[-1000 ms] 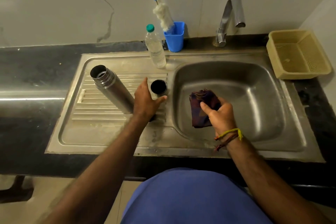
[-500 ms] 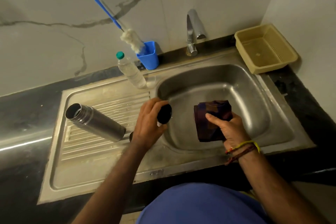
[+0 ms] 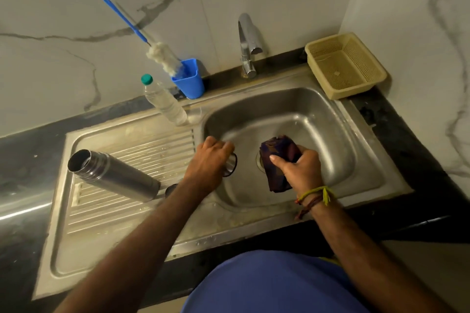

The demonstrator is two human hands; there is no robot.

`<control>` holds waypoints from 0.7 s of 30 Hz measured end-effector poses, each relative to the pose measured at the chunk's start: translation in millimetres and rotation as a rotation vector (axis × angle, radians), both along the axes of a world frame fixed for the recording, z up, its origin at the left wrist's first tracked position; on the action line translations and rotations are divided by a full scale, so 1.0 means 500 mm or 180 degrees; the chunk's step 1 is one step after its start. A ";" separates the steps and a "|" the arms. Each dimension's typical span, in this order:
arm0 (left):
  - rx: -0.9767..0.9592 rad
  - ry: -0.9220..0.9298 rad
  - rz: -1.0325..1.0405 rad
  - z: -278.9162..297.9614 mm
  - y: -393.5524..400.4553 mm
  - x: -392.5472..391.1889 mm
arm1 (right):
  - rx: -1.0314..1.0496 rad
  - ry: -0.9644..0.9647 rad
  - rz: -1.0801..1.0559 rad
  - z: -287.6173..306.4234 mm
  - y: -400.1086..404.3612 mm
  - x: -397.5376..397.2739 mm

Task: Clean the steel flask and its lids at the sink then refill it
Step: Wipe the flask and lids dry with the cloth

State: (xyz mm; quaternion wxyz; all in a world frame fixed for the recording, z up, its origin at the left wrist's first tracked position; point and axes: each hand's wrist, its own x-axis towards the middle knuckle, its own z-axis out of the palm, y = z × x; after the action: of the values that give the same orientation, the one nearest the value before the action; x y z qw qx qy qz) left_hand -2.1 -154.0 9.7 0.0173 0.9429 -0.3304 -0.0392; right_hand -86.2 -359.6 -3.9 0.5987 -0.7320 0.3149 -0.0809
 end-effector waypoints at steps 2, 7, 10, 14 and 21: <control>-0.0941 0.0882 0.0628 0.007 0.017 -0.002 | 0.0437 -0.0095 0.0100 0.001 0.009 -0.001; -0.3629 0.3141 0.1323 0.015 0.023 -0.062 | 0.0957 -0.0526 0.0637 0.034 0.055 0.003; -0.4016 0.2809 0.1670 0.014 -0.003 -0.091 | 0.1198 -0.0683 0.0777 0.061 0.092 -0.004; -0.4036 0.2034 0.1602 0.036 -0.033 -0.117 | 0.1527 -0.0768 0.1067 0.091 0.105 -0.013; -0.3531 0.1587 0.1847 0.098 -0.047 -0.083 | 0.1503 -0.0791 0.2070 0.123 0.093 -0.023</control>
State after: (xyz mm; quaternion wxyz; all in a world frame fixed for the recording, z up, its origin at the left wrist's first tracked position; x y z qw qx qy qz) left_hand -43.7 -177.6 58.7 0.5845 0.8077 -0.0210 -0.0739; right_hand -97.9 -313.1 57.4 0.7778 -0.6206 0.0027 0.0991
